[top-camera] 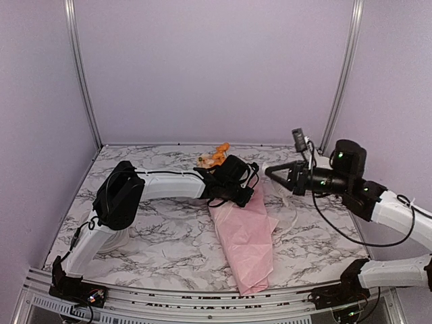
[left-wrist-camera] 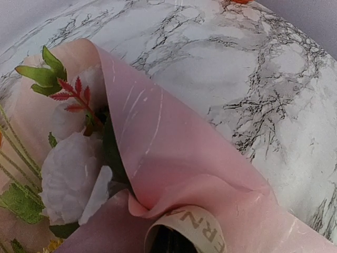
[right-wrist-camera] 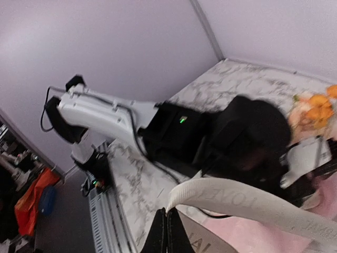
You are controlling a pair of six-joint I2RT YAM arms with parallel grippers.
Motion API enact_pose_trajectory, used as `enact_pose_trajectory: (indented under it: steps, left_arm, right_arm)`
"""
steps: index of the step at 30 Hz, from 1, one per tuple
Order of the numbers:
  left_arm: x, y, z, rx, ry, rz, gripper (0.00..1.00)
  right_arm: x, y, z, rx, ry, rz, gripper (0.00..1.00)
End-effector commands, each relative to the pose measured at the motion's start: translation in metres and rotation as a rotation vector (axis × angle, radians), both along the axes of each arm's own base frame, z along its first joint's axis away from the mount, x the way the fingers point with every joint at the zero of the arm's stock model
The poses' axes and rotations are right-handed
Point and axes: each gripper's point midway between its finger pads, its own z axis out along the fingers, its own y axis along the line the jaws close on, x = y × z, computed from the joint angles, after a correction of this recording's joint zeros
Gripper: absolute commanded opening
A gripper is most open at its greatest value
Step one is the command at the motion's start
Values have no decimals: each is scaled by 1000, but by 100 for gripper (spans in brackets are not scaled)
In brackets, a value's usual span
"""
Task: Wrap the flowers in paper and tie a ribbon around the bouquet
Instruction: Place the right side of the ribbon on the folded bouquet.
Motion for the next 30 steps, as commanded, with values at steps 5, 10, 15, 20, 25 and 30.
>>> enact_pose_trajectory:
  steps: [5,10,15,20,25,30]
  left_arm:
    - [-26,21,-63,112,148,-58,0]
    - [-27,19,-57,84,150,-85,0]
    - [-24,22,-57,82,144,-85,0]
    - [-22,26,-58,85,147,-79,0]
    - [-22,28,-58,88,146,-79,0]
    - [-21,29,-59,88,147,-79,0]
  right_arm:
    - [-108,112,-63,-161,-101,526,0]
    - [-117,128,-118,-324,-43,570,3]
    - [-136,154,-119,-378,-92,672,0]
    - [-122,181,-97,-436,-285,646,0]
    - [-88,184,-145,-660,-307,555,13]
    - [-79,170,-154,-724,-284,476,99]
